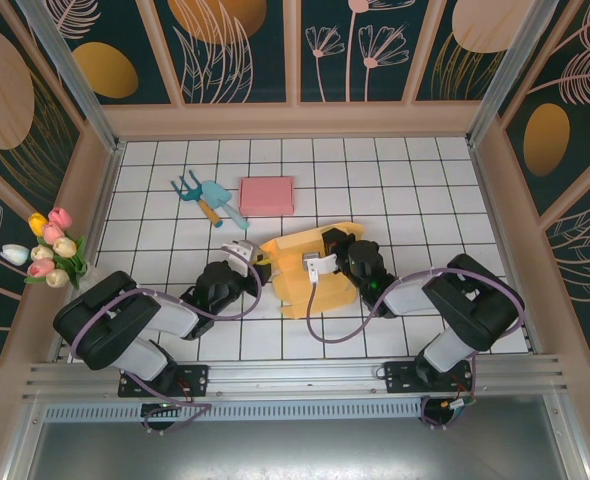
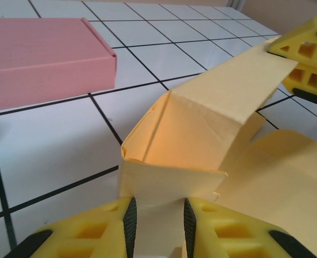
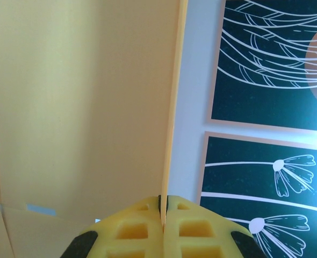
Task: Fold the paper box
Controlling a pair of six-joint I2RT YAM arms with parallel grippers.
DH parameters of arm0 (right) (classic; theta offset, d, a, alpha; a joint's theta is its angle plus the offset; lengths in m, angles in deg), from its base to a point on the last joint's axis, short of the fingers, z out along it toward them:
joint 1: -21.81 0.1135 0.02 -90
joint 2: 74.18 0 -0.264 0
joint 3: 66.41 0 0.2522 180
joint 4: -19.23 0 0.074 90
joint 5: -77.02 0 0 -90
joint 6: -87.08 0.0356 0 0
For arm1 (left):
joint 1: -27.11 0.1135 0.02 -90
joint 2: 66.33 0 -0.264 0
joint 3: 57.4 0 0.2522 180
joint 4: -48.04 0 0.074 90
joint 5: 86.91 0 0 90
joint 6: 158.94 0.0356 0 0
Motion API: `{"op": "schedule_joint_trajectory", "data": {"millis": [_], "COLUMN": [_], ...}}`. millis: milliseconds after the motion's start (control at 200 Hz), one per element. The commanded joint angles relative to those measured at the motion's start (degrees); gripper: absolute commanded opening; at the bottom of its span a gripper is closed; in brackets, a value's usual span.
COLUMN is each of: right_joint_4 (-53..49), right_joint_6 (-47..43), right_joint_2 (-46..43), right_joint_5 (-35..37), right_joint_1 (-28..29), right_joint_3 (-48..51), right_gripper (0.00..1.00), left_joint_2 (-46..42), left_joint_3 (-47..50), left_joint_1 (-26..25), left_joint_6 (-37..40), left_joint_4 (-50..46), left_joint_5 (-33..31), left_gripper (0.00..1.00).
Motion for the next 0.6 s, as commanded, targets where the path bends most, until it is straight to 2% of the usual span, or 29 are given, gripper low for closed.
{"op": "schedule_joint_trajectory", "data": {"millis": [0, 105, 235, 445, 596], "right_joint_4": [-4.40, -3.39, -2.84, -2.72, -2.62], "right_joint_6": [0.27, 0.32, 0.42, 0.49, 0.65], "right_joint_2": [2.34, 3.10, 3.35, 3.82, 4.42], "right_joint_5": [-1.24, -0.86, -1.13, -1.23, -1.15], "right_joint_1": [-0.29, -0.23, -0.16, -0.14, -0.19], "right_joint_3": [0.19, 0.28, 0.63, 0.64, 0.40], "right_gripper": [0.00, 0.00, 0.00, 0.00, 0.00], "left_joint_2": [0.42, 1.41, 4.18, 8.83, 9.94], "left_joint_3": [0.21, -0.45, -2.02, -5.33, -5.61], "left_joint_1": [0.09, 0.02, 0.01, -0.07, -0.49], "left_joint_6": [-1.36, -1.45, -2.01, -5.27, -6.63], "left_joint_4": [4.97, 4.74, 4.49, 5.38, 7.94], "left_joint_5": [5.75, 8.88, 8.81, 6.65, 7.85], "left_gripper": [0.33, 0.31, 0.25, 0.31, 0.31]}}
